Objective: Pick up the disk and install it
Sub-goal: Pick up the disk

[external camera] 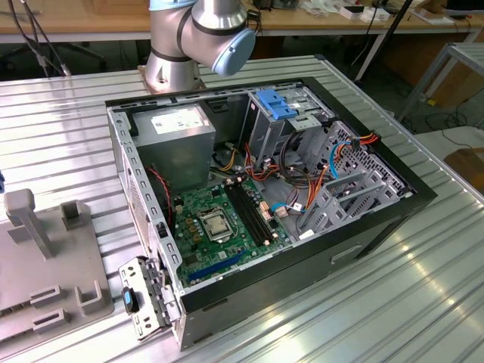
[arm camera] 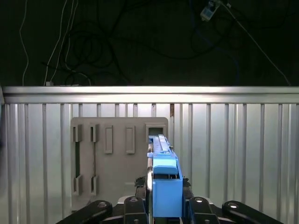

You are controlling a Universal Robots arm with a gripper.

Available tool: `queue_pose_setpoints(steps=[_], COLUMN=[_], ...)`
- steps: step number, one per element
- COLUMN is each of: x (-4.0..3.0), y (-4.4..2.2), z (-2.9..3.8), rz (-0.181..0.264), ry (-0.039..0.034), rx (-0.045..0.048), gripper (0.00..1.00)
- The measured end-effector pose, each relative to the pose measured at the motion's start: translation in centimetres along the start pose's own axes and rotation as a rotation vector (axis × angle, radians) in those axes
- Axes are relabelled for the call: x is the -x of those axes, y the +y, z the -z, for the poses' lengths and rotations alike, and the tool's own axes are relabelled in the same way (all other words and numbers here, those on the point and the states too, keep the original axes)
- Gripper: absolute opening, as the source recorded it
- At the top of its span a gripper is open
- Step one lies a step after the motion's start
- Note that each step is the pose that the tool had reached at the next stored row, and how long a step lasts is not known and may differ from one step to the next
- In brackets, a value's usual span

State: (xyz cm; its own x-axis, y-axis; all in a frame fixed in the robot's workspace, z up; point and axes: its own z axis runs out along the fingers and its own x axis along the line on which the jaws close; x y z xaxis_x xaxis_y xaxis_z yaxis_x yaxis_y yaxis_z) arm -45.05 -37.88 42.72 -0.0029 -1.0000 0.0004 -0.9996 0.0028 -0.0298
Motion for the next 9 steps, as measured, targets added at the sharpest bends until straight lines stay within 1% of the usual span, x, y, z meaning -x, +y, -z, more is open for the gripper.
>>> queue_pose_setpoints(steps=[3, 6, 8, 9], x=[0.0, 0.0, 0.0, 0.0], y=[-0.04, -0.06, -0.09, -0.09], z=[0.82, 1.5, 2.3, 2.57], rz=[0.0, 0.0, 0.0, 0.0], ry=[0.0, 0.0, -0.0001, 0.0], rx=[0.0, -0.0001, -0.0001, 0.0], gripper=[0.37, 0.37, 0.37, 0.37])
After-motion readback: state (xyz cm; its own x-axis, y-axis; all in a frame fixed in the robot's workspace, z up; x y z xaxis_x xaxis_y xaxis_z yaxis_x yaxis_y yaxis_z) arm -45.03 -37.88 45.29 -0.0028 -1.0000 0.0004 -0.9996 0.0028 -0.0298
